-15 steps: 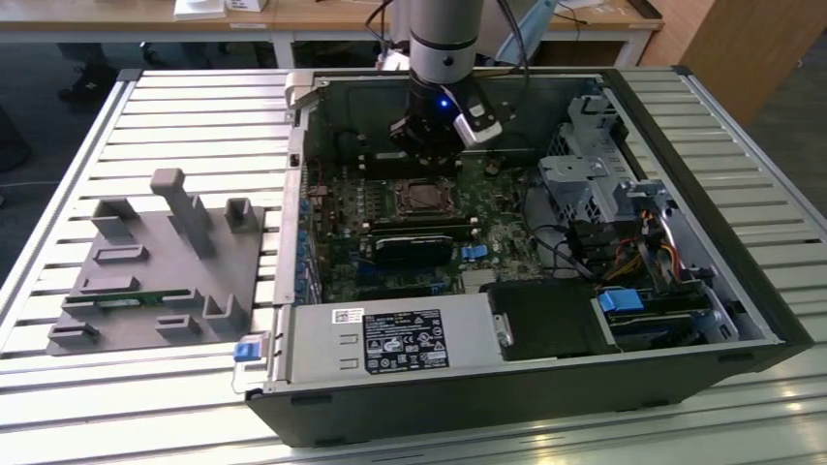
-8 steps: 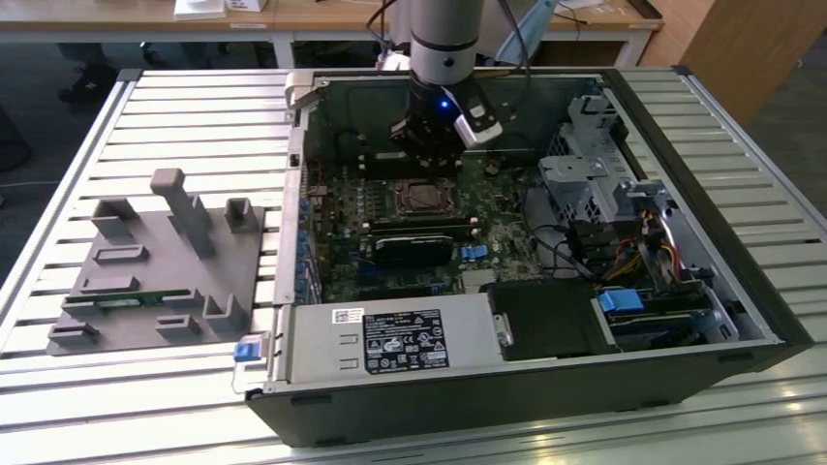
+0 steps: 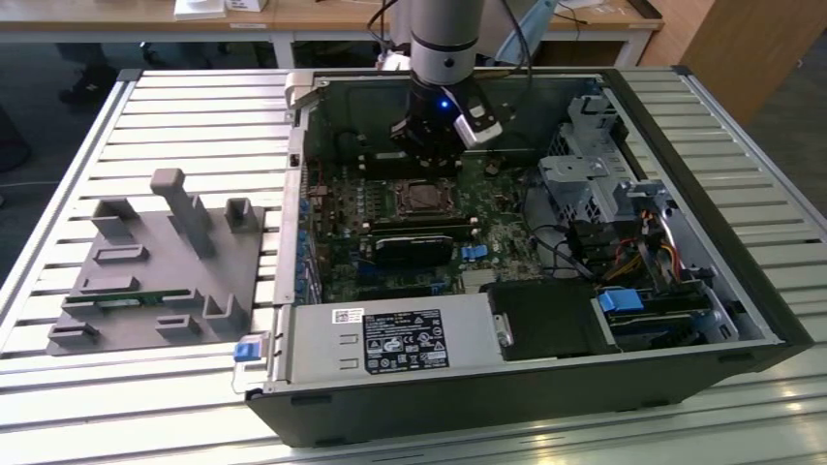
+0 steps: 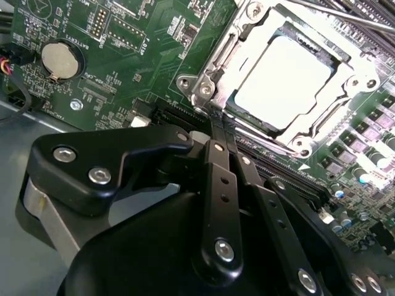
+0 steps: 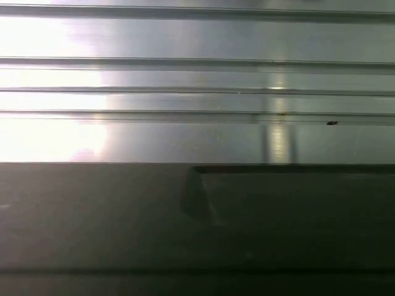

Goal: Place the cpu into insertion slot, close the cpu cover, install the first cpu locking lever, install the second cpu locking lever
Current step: 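Install the first cpu locking lever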

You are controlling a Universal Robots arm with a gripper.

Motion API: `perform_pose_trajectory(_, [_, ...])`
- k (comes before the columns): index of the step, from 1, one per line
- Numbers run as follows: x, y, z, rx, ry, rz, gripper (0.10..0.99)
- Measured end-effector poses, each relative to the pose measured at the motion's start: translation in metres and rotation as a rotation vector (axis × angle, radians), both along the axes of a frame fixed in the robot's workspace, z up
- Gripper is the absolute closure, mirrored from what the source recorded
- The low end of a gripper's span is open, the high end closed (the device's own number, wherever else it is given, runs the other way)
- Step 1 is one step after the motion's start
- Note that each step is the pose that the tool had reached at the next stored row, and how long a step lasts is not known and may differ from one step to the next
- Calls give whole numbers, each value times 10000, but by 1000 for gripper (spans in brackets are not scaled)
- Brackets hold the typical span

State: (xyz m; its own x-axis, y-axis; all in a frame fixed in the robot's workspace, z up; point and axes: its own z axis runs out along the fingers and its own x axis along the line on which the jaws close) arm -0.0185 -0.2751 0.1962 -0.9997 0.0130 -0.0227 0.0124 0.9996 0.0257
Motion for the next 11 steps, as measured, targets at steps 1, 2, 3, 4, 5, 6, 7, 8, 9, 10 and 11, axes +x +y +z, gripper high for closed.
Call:
perform_pose_trajectory(1, [2,2,8,11,-7,0,969])
perform_pose_trajectory(2, [3,4,23,17,-11,0,969])
perform_pose_trajectory(3, [2,3,48,8,-5,0,969])
perform_pose_trajectory(4, [1,2,77,1,-1,-1,969])
perform_pose_trajectory(5, [1,2,103,3,-2,-1,969])
perform_pose_trajectory(6, [1,2,122,1,-1,-1,969])
perform_pose_trajectory(7, [1,2,125,2,-1,-1,969])
perform_pose_trajectory(8, [1,-1,125,3,-1,-1,969])
perform_pose_trajectory(9, [1,-10,126,1,0,-1,969])
perform_pose_trajectory(10, [1,-20,126,0,0,-2,969])
perform_pose_trajectory(11, [1,-36,126,0,0,-2,969])
